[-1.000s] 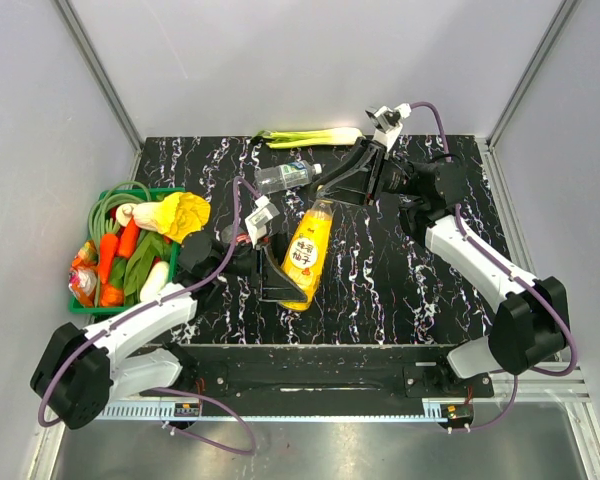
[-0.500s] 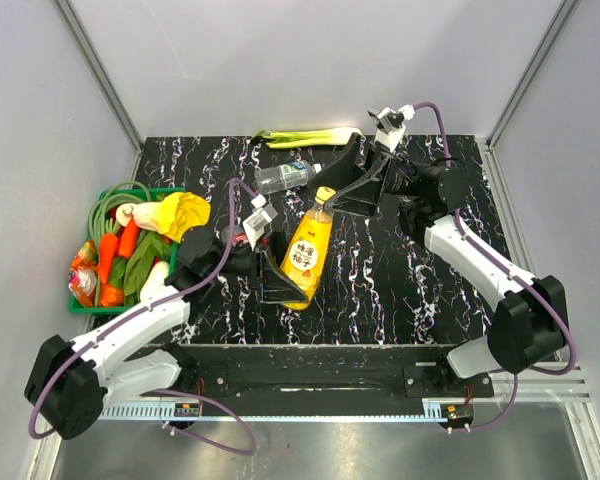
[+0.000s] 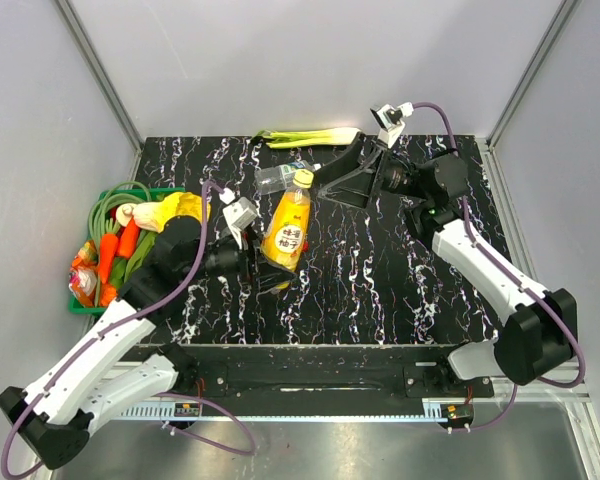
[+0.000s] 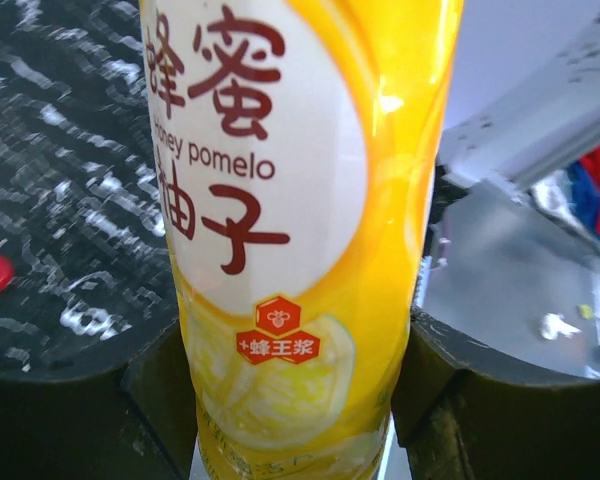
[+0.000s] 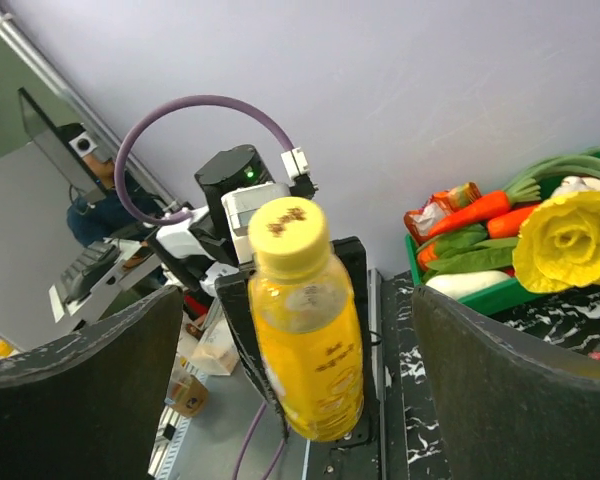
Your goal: Unscrew the bottle caps
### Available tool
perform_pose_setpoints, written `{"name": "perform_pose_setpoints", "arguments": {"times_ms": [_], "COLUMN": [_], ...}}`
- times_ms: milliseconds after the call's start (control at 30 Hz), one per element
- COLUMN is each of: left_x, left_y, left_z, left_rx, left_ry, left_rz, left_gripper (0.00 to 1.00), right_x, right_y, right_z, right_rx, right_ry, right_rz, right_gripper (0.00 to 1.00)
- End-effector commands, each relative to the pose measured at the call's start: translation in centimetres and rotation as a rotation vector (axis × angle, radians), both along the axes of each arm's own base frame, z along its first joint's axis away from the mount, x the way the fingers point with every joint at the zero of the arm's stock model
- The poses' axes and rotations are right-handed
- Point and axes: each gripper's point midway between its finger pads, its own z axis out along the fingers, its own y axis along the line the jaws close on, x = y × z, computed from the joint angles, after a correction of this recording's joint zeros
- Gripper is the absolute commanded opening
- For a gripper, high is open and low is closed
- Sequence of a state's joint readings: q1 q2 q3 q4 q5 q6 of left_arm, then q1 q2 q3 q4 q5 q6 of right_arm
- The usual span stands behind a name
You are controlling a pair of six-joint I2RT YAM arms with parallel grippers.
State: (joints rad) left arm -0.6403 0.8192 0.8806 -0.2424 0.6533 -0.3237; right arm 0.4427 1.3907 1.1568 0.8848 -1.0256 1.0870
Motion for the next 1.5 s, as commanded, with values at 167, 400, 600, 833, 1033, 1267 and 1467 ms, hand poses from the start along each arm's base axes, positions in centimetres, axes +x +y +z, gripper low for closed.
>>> {"name": "perform_pose_setpoints", "arguments": {"times_ms": [167, 400, 600, 833, 1033, 1267, 1467], "left_x": [4.0, 5.1, 5.8, 6.1, 6.2, 6.1, 6.1], "left_y": [4.9, 5.7, 5.9, 5.3, 5.0, 5.0, 5.0], "left_z": [-1.5, -2.6, -4.0, -4.7, -5.0, -5.2, -5.7], "left_rx": [0.183, 0.321, 0.486, 0.55, 0.561, 0.567, 0.587], "left_ry": [-0.061, -0.088, -0.13, -0.134, -0.133, -0.132, -0.131], "left_rz": [0.365, 0.467, 0.588, 0.622, 0.622, 0.619, 0.619], "left_gripper": [0.17, 0.17, 0.17, 0.18, 0.17, 0.17, 0.17], "right_x": [2.2, 3.6, 4.4, 4.6, 4.4, 4.5, 4.7], "right_y": [-0.2, 0.9, 2.8, 3.4, 3.7, 3.9, 4.2], "right_z": [0.0, -1.3, -3.0, -3.3, -3.7, -4.0, -4.4], "right_rx": [-0.035, -0.08, -0.135, -0.13, -0.133, -0.13, -0.132], "right_ry": [0.046, 0.124, 0.187, 0.225, 0.234, 0.25, 0.277], "right_rz": [-0.153, -0.187, -0.196, -0.178, -0.16, -0.14, -0.133], "right_gripper": [1.0, 1.0, 1.0, 0.98, 0.88, 0.66, 0.63]}}
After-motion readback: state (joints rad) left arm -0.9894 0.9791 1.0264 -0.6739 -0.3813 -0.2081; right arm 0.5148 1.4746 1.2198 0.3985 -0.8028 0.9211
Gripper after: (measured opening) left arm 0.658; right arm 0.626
